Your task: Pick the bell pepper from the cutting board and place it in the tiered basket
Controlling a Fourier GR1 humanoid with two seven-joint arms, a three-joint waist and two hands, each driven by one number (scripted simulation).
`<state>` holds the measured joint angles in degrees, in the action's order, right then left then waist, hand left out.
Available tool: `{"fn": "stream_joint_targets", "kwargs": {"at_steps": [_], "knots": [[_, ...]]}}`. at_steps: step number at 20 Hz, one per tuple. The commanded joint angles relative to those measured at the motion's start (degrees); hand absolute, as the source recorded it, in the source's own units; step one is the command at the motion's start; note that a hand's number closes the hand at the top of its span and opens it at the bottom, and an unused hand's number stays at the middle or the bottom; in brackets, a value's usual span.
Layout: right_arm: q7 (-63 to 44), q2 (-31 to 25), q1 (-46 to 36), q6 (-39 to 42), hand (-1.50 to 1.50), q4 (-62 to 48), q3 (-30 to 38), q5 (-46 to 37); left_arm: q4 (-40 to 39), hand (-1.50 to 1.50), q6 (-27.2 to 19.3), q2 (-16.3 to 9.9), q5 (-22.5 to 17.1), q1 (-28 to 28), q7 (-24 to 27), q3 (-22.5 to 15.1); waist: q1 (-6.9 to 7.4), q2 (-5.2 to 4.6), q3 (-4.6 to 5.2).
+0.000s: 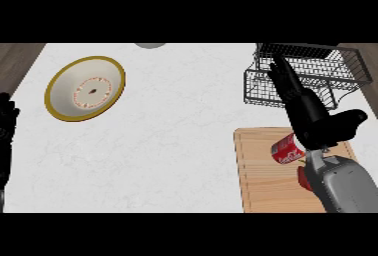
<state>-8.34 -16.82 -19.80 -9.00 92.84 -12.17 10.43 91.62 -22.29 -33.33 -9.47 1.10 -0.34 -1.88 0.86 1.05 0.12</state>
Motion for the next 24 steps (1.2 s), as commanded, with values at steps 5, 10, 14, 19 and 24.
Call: {"fn": "stream_joint_targets", "kwargs": {"at_steps": [5, 10, 14, 19, 24], "knots": [[14.27, -8.82, 6.64, 16.06, 1.50, 5.54, 17.91, 17.79, 1.76, 0.00, 0.56, 7.76, 0.61, -3.73, 1.42, -6.59, -4.25, -0.86, -0.37], [12.75, -5.33, 12.28, 22.71, -1.50, -6.10, 22.39, 29.50, 0.79, 0.00, 0.55, 13.17, 0.38, -6.25, 0.21, -11.58, -4.56, -1.79, -0.59], [15.91, -12.10, 21.46, 44.13, -1.50, -5.84, 24.05, 37.05, 0.26, 0.00, -0.45, 14.78, 1.77, -6.35, 0.22, -12.99, -4.25, -1.00, -0.39], [21.61, -25.61, 26.97, 60.94, -1.50, -10.47, 34.60, 35.82, -0.75, 0.00, -0.59, 15.64, 2.49, -9.02, -1.44, -13.08, -3.32, -0.93, -0.26], [23.22, -34.82, 26.52, 57.40, -1.50, 0.37, 39.57, 14.60, -1.95, 0.00, -1.97, 17.44, 4.26, -8.12, -0.78, -15.11, -4.07, -0.57, -0.12]]}}
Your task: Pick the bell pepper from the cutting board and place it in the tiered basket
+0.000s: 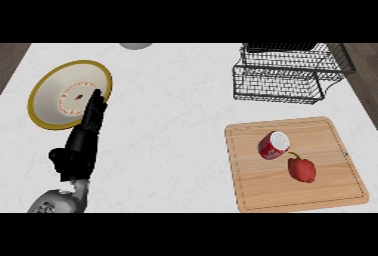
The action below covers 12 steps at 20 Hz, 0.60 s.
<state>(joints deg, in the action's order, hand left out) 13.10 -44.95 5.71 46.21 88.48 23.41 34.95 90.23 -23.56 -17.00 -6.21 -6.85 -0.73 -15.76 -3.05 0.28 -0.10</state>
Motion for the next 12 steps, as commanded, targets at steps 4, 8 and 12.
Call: {"fn": "stream_joint_targets", "kwargs": {"at_steps": [4, 8, 12], "knots": [[1.84, -12.00, 1.97, 0.25, -1.50, 15.81, 6.14, -23.08, 0.43, 0.00, -0.32, -0.45, 0.27, 0.28, -0.57, 0.71, 0.16, 0.66, 0.14], [-1.19, -13.18, 3.01, -3.58, -1.50, 26.24, 4.89, -33.64, -1.08, 0.00, 0.20, 0.25, 0.83, -1.11, -0.21, 0.14, 1.12, 0.06, 0.11], [-11.66, -9.09, 6.66, -7.99, -1.50, 38.87, 0.12, -39.69, -1.18, 0.00, -0.09, 2.23, 1.29, -1.90, -1.31, -1.07, 1.85, -0.08, 0.15]]}}
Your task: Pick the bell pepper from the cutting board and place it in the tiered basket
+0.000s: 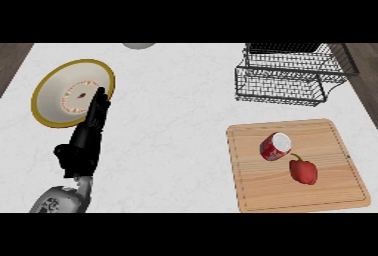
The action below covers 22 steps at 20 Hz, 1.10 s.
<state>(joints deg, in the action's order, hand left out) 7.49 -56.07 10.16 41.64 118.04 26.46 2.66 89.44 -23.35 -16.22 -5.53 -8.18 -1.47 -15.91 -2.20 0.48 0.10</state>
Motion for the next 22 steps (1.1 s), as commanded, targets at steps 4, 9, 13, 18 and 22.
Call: {"fn": "stream_joint_targets", "kwargs": {"at_steps": [4, 9, 13, 18, 22], "knots": [[-9.92, 6.60, 7.92, -1.44, -1.50, 16.69, -6.22, -13.90, -0.34, 0.00, 1.61, 0.48, 0.61, -1.30, -0.63, 0.61, 1.44, -0.32, -0.09], [-19.55, 11.43, 6.76, 0.52, -1.50, 24.02, -12.96, -17.71, 1.08, 0.00, 0.25, 3.53, 3.62, 0.77, 0.22, -1.00, 1.98, -0.37, -0.08], [-22.06, 13.13, 4.05, 1.29, -1.50, 21.78, -20.35, -23.70, 2.02, 0.00, -0.88, 5.03, 6.40, 2.09, -1.25, -2.54, 2.33, -0.42, -0.10], [-26.65, 13.43, 2.72, 1.50, -1.50, 19.15, -27.22, -29.26, 1.00, 0.00, 2.15, 4.03, 4.27, -1.08, -2.06, 0.67, 2.54, -0.44, -0.11], [-29.84, 13.47, 3.32, 3.33, -1.50, 20.72, -27.70, -29.77, -3.64, 0.00, 3.58, 4.27, 4.56, -1.95, 0.74, 2.33, 1.97, -0.45, -0.08]]}}
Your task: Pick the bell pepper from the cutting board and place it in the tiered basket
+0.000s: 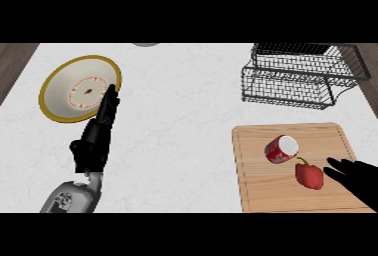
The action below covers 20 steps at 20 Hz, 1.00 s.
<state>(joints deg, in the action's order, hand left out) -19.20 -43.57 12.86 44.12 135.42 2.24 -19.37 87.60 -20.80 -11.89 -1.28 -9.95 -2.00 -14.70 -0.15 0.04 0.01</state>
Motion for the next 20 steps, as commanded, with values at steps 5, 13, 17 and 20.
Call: {"fn": "stream_joint_targets", "kwargs": {"at_steps": [5, 13, 17, 20], "knots": [[-2.76, -0.43, 0.18, 0.56, -1.50, 3.53, -3.34, -10.50, 2.05, 0.00, 0.90, 0.10, 0.88, 0.98, -1.00, 0.92, -0.01, 0.05, -0.02], [4.90, -3.96, 3.75, -3.39, -1.50, -0.08, -4.40, -18.99, 4.14, 0.00, 0.89, 0.58, 1.87, 5.56, 0.41, 0.91, -0.30, 0.22, -0.09], [9.75, -6.18, 1.29, -4.64, -1.50, -2.38, -6.15, -21.91, -1.34, 0.00, 2.04, 1.48, 2.23, -0.04, 1.14, 2.63, -0.47, 0.04, -0.06], [13.17, -6.43, -2.44, -8.28, -1.50, -8.07, -7.89, -25.93, 0.01, 0.00, 2.56, 2.51, 1.87, -0.13, -0.39, 2.18, 0.06, -0.04, -0.07]]}}
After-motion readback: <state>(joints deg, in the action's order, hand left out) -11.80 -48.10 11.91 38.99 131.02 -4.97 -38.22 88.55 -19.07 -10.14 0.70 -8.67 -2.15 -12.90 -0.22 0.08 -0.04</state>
